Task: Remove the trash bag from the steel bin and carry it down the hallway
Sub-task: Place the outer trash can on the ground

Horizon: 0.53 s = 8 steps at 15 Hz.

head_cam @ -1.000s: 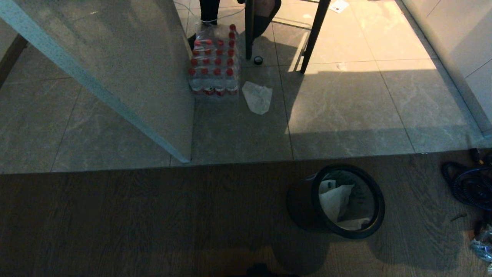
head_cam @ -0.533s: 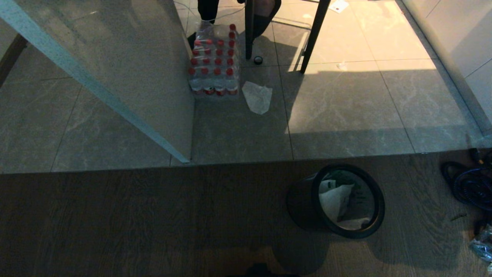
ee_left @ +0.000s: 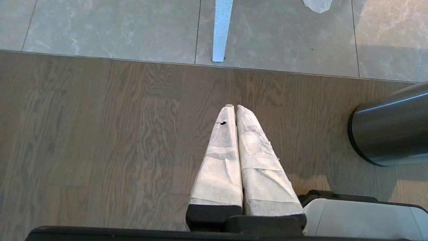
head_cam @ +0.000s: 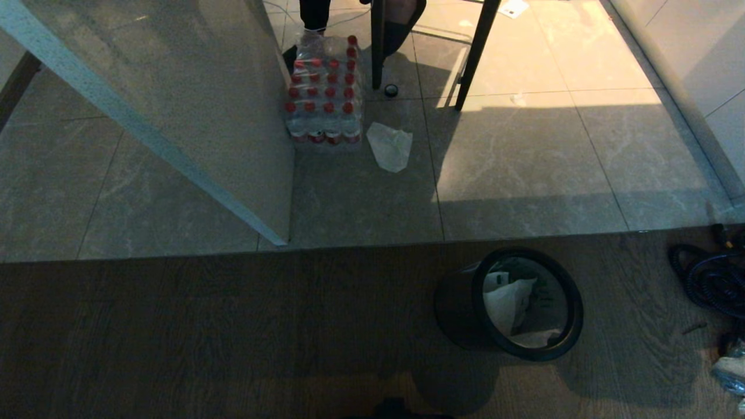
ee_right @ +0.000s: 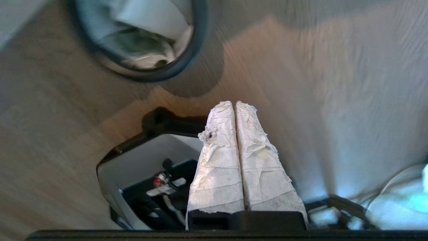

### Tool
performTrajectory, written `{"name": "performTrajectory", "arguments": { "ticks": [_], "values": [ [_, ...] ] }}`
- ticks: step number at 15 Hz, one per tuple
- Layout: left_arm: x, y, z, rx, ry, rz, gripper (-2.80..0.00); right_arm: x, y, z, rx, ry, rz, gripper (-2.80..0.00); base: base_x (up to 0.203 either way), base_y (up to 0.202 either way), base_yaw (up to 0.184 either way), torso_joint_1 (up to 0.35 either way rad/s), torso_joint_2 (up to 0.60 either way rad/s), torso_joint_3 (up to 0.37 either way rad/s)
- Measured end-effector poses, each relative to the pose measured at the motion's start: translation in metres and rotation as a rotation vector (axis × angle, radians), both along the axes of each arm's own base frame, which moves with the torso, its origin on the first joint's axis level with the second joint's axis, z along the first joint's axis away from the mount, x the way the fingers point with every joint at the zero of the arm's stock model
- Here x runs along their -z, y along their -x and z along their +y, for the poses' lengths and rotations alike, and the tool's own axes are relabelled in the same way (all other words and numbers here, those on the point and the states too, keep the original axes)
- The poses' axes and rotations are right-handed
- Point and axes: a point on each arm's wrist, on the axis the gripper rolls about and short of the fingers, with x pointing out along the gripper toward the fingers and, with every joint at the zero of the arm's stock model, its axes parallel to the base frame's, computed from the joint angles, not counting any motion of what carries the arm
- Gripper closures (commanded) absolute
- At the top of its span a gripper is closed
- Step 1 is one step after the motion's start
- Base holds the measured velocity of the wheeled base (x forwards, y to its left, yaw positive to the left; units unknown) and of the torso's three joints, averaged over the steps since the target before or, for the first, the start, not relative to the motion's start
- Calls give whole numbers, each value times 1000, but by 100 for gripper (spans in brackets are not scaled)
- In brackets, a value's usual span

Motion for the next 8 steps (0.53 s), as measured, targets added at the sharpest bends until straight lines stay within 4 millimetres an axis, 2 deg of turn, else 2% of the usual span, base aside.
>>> {"name": "performTrajectory", "arguments": {
  "ticks": [4,8],
  "values": [
    [0,0,0,0,0,0,0,52,-67,-13,24,-27,109,0,0,0,0,0,0,0],
    [0,0,0,0,0,0,0,94,-117,-26,-7,9,76,0,0,0,0,0,0,0]
  ]
}}
